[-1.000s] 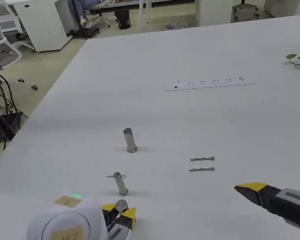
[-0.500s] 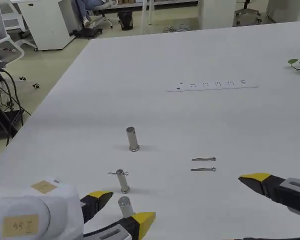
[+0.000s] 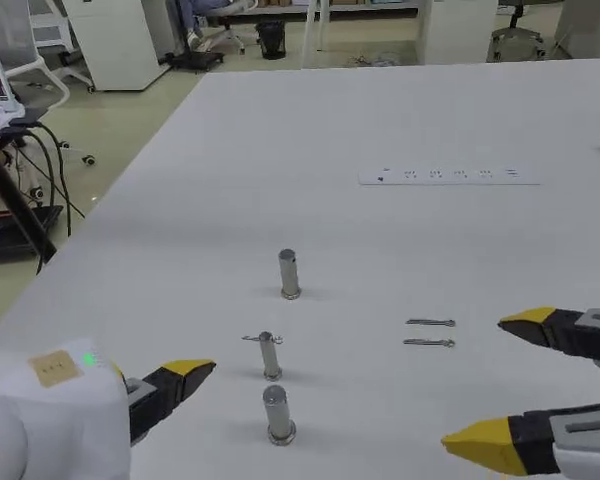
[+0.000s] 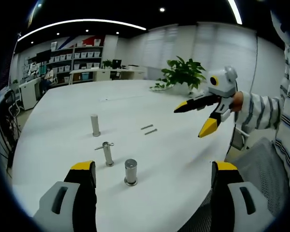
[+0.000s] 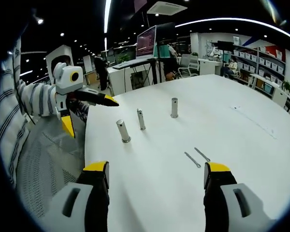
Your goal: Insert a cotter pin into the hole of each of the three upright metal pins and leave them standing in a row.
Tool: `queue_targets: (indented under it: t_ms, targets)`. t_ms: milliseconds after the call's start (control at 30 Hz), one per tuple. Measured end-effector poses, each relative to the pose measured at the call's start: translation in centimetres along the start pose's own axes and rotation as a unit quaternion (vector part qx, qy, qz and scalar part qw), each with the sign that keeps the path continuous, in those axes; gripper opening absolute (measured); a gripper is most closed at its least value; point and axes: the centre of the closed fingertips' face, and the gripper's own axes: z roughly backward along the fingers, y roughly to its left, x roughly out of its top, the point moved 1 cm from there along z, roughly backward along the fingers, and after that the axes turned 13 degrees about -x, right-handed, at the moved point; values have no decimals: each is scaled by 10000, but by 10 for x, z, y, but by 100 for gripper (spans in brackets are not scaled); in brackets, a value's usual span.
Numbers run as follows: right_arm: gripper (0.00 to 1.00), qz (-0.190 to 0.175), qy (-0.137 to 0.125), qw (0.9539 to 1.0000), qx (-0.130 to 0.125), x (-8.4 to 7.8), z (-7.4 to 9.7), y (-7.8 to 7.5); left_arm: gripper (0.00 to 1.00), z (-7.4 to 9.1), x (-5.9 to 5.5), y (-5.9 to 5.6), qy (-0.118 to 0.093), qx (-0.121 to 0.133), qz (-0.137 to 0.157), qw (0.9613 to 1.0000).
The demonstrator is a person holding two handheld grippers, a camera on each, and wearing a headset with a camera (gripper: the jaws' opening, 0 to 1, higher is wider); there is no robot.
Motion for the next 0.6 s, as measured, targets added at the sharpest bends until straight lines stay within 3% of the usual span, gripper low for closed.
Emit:
queue_targets:
  t_ms: [200, 300, 433, 600]
  targets:
    - [67, 440, 345, 9983, 174, -3, -17, -10, 99, 6, 0, -1, 17, -49, -50, 10000]
    - [61, 700, 659, 9949, 290, -9, -29, -18, 99, 9, 1, 0, -18, -42, -59, 10000]
    - [44, 914, 847, 9909, 502, -10, -44, -26, 99, 12, 0, 2, -46, -25, -1, 10000]
    - [35, 1197, 1056, 9850, 650, -14, -60, -35, 99, 17, -3, 5, -47, 25, 33, 10000]
